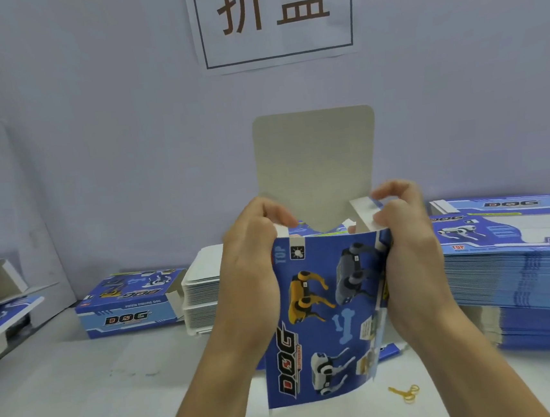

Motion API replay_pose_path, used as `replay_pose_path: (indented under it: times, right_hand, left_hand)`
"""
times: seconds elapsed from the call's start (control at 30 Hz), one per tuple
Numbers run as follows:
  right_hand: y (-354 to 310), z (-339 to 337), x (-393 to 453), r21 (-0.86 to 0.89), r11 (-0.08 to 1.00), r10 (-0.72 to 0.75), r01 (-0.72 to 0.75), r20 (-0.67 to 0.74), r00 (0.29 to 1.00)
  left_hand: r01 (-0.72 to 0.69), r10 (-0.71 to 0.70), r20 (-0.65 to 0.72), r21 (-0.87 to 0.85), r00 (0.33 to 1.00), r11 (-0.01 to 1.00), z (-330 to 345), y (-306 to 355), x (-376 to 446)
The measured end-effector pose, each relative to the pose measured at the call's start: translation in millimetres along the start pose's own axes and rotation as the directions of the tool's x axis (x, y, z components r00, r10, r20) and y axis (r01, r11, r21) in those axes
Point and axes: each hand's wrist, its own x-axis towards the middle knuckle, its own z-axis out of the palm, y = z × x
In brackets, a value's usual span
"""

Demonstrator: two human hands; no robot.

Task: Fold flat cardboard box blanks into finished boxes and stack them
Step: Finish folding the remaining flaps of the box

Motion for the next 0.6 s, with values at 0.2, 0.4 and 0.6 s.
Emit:
replay_pose_path:
  times: [0.2,0.4,0.6]
  right_hand:
    - [-6.2,7.5,-2.8,0.025,0.999,0.027,-0.032,0.169,0.985]
    - [-1.2,2.7,-5.5,0.155,0.988,-0.001,-0.018,0.118,0.993]
    - [1.1,2.7,-1.9,0.118,0.992,0.028,-0.042,0.117,0.993]
  left_hand:
    - [0.039,-0.049,-0.090,-0.106,0.995,0.994,-3.1,-1.9,1.2]
    - [-0.044,0.004,-0.277,-0.138,0.961,0.990,2.3,1.9,-0.9]
    - [-0.094,0.092,-0.195,0.000,0.976,0.996,-3.9,-1.7,0.2]
